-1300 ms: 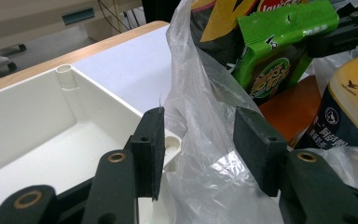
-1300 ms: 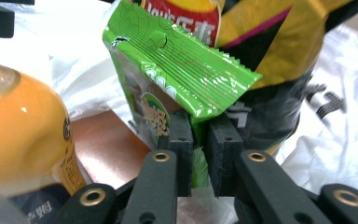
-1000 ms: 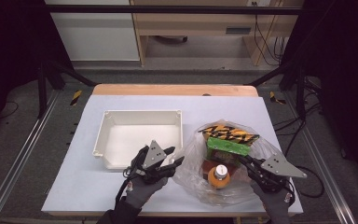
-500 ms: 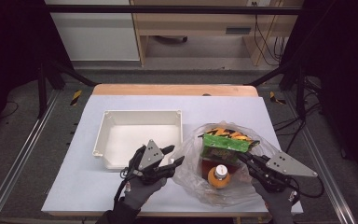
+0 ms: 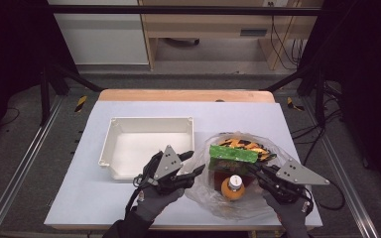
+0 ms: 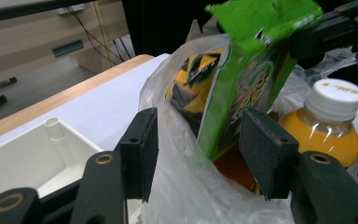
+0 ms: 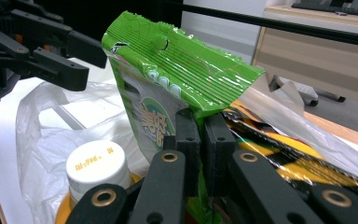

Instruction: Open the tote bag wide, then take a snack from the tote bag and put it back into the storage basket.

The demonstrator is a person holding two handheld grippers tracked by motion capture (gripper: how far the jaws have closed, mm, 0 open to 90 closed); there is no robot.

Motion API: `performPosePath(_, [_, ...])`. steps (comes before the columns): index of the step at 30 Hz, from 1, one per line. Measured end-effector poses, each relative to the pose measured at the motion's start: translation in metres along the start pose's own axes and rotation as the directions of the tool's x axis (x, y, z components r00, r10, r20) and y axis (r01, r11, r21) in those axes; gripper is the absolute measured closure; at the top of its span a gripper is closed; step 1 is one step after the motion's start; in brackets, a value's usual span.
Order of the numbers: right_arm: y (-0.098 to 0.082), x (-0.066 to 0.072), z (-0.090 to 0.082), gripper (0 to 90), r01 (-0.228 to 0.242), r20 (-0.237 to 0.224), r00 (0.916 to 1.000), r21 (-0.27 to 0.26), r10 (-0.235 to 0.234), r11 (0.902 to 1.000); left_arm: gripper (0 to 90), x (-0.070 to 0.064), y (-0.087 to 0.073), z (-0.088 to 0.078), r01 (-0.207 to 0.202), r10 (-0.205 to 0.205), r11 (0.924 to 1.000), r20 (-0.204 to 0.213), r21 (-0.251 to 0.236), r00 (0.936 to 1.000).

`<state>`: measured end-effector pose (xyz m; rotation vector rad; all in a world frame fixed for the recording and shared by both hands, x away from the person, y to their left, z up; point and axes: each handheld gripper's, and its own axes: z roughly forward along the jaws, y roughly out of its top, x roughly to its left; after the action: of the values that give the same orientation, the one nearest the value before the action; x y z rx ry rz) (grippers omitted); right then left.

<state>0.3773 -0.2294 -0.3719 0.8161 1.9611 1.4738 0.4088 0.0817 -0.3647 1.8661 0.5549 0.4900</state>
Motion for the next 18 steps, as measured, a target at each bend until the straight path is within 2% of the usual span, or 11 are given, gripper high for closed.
performPosePath(8, [0.001, 0.005, 0.005, 86.8, 0.013, -0.039, 0.9992, 0.01, -0.012, 0.9999, 46.7, -0.008, 0.007, 0.012, -0.017, 0.017, 0.9999, 0.038, -0.004, 0.9991])
performPosePath(18, [0.001, 0.009, 0.012, 86.6, 0.017, -0.069, 0.9975, 0.021, -0.016, 0.9996, 48.5, -0.004, 0.005, 0.025, -0.001, 0.001, 1.0, 0.068, 0.001, 0.9977])
